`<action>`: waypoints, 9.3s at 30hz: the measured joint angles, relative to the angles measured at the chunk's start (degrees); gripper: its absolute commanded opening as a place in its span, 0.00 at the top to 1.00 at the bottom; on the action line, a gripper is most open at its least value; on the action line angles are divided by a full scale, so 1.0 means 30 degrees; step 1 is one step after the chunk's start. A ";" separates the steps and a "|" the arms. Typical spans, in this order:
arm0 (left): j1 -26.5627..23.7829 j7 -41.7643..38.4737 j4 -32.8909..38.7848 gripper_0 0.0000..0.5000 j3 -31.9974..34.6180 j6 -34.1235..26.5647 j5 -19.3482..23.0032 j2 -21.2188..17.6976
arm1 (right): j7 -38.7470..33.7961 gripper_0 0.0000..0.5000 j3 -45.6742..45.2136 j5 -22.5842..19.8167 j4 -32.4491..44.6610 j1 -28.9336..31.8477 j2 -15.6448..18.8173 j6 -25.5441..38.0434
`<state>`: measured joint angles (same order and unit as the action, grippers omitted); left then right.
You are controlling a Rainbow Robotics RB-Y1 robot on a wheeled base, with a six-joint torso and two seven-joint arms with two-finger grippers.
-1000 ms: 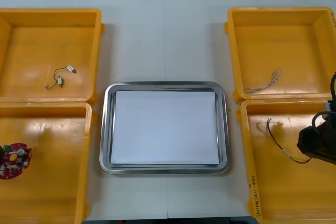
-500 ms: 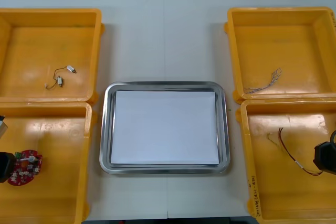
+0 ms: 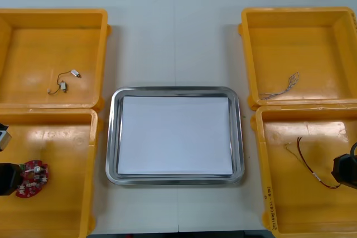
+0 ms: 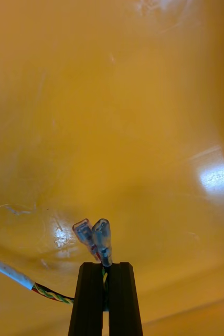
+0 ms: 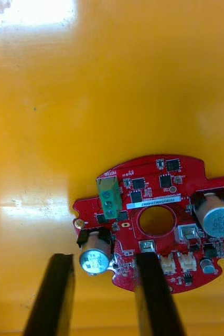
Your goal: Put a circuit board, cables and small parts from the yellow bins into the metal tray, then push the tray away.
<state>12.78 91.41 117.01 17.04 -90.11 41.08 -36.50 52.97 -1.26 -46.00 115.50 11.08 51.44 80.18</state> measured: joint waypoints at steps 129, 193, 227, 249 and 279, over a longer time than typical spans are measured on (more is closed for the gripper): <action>-0.2934 -0.4016 -0.0859 1.00 -0.0571 -0.1774 0.0073 -0.0507 | 1.8054 1.00 -0.3517 -0.0361 0.0068 -0.1936 -0.5980 0.4418; -1.1569 -1.9280 0.3368 1.00 -0.4659 -0.6492 0.5284 -0.2622 | 0.0317 1.00 0.2158 0.1083 0.5546 -0.9530 -0.5734 0.9845; -1.2789 -1.9796 0.3469 1.00 -1.2622 -0.6496 -0.0431 0.0907 | 0.0333 1.00 0.2158 0.1222 0.5539 -0.9531 -0.5739 0.9849; -1.2790 -1.9364 0.0829 1.00 -1.4708 -0.6409 -0.2892 0.2324 | 0.0335 1.00 0.2158 0.1216 0.5537 -0.9527 -0.5739 0.9849; -1.2613 -1.7412 -0.0149 1.00 -1.4710 -0.4380 -0.4468 0.3375 | 0.0341 1.00 0.2158 0.1155 0.5536 -0.9526 -0.5739 0.9849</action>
<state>-25.06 39.18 116.56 -27.09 -103.25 27.68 -26.37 54.00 5.22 -42.54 132.10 -17.50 34.23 109.73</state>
